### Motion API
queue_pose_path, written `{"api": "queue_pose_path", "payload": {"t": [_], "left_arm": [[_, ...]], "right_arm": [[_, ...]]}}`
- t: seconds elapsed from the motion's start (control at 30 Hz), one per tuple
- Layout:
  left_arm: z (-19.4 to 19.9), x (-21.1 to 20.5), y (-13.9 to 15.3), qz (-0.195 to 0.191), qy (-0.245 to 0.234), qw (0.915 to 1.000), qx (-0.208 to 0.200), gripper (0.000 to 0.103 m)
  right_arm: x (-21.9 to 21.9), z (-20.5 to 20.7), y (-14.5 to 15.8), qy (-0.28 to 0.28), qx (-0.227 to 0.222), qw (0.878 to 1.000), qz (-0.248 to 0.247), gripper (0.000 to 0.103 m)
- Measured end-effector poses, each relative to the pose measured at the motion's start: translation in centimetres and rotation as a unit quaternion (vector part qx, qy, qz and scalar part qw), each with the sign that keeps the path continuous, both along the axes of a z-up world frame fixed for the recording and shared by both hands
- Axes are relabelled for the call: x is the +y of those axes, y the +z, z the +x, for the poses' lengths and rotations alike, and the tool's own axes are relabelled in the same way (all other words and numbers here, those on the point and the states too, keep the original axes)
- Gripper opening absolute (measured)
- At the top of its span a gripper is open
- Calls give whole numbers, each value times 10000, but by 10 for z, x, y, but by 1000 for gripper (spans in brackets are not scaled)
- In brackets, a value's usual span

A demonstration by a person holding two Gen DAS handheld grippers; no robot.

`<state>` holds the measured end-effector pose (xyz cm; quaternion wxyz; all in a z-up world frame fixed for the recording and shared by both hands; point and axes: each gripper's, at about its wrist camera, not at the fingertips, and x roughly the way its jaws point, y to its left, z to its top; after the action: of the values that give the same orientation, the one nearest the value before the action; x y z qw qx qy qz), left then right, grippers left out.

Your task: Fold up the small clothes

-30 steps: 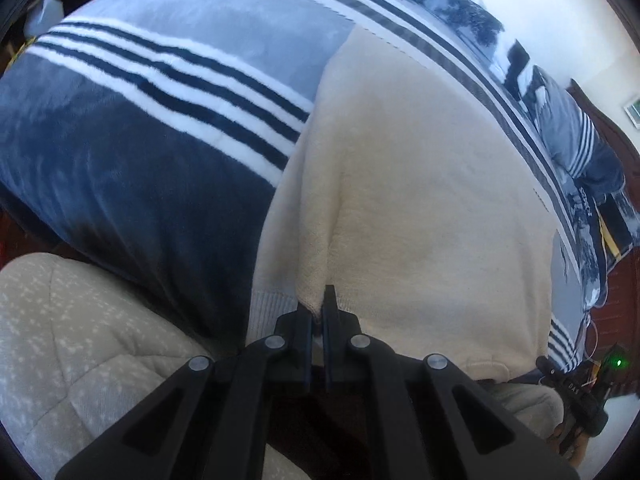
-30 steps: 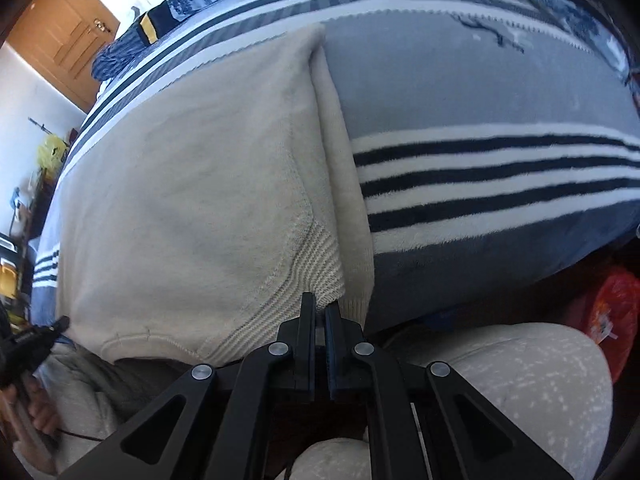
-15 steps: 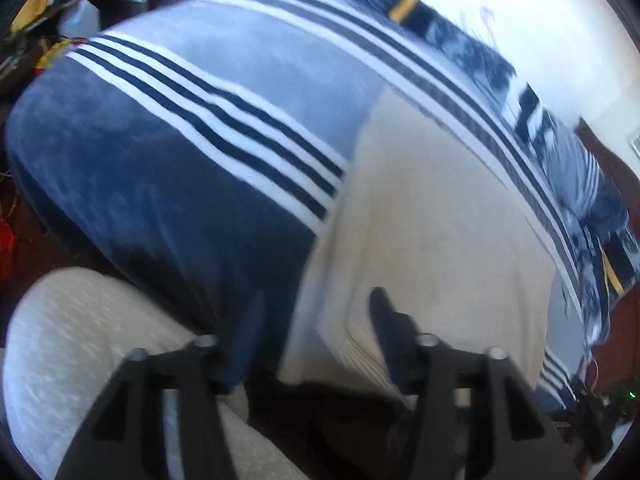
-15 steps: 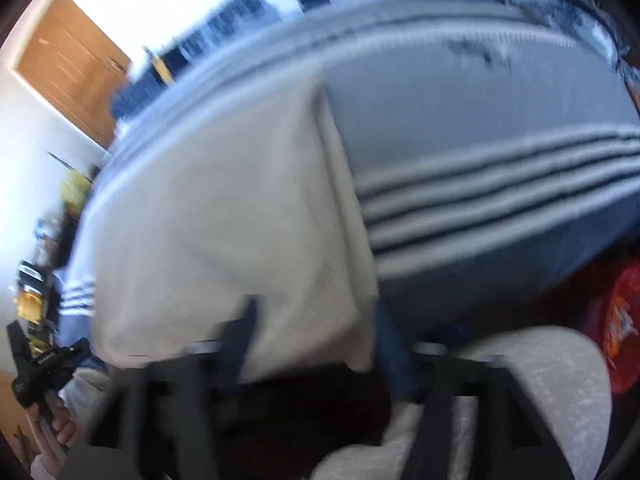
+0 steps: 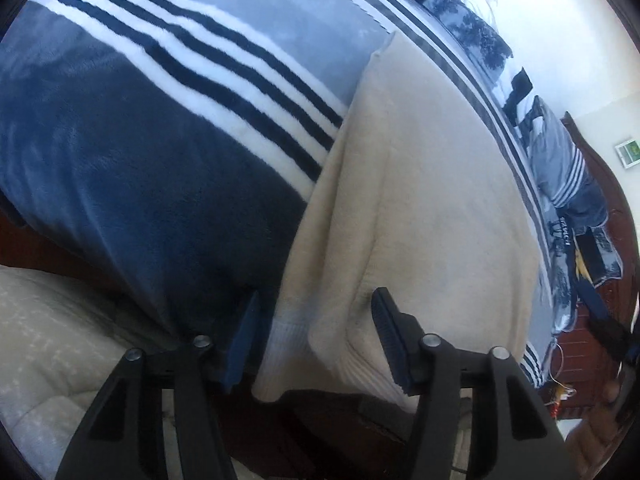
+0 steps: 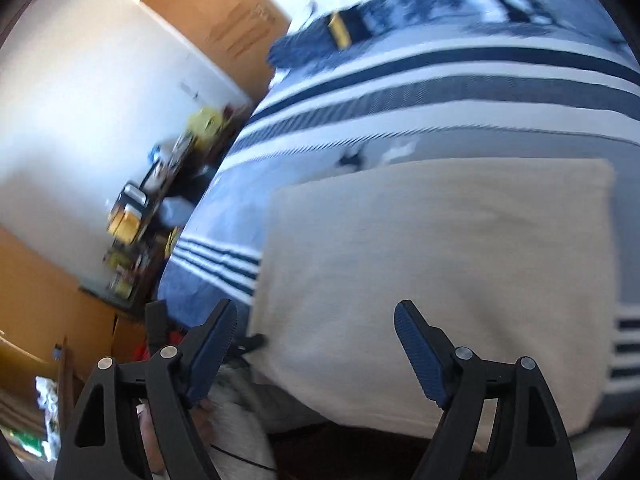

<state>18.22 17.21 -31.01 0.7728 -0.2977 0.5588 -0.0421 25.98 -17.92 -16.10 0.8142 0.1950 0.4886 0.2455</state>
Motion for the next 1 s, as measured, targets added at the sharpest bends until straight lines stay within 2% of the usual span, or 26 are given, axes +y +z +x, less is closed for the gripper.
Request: {"api": "queue_pose_path", "payload": {"t": [0.07, 0.2, 0.3, 0.37, 0.5, 0.57, 0.6, 0.63, 0.77, 0.83, 0.9, 0.93, 1.0], "left_arm": [[-2, 3, -3, -141, 0, 9999, 25, 42], [-1, 9, -10, -418, 113, 9990, 129, 41], [2, 10, -12, -510, 117, 9985, 180, 31], [1, 13, -13, -782, 131, 9967, 175, 17], [-2, 20, -10, -1187, 135, 9928, 93, 11], [-4, 27, -11, -1601, 233, 9868, 78, 10], [-7, 32, -12, -1923, 310, 9808, 55, 10], [-9, 35, -11, -2057, 321, 9781, 19, 9], [-11, 31, 1, -2086, 225, 9775, -207, 9], [-10, 28, 4, -2000, 186, 9793, -252, 8], [-7, 27, 5, -2070, 202, 9778, -240, 8], [-7, 28, 5, -2104, 220, 9771, -238, 8], [-7, 26, 6, -2124, 213, 9766, -255, 8]], "right_arm": [[29, 20, -10, 235, 282, 9993, 57, 85], [77, 49, -28, 611, 675, 9958, -48, 85], [112, 64, -48, 816, 1040, 9909, -247, 84], [127, 67, -54, 890, 1244, 9876, -347, 82], [168, 78, -64, 1054, 1524, 9784, -915, 80], [189, 87, -69, 1136, 1585, 9744, -1120, 79], [201, 92, -73, 1227, 1657, 9705, -1247, 79], [211, 95, -78, 1343, 1743, 9661, -1354, 79], [252, 105, -102, 1750, 1899, 9453, -1993, 76], [264, 109, -116, 1808, 2017, 9318, -2416, 71], [275, 112, -125, 1885, 2025, 9169, -2877, 61], [281, 112, -128, 1969, 1977, 9085, -3110, 58], [292, 107, -133, 2186, 1774, 8912, -3558, 47]]}}
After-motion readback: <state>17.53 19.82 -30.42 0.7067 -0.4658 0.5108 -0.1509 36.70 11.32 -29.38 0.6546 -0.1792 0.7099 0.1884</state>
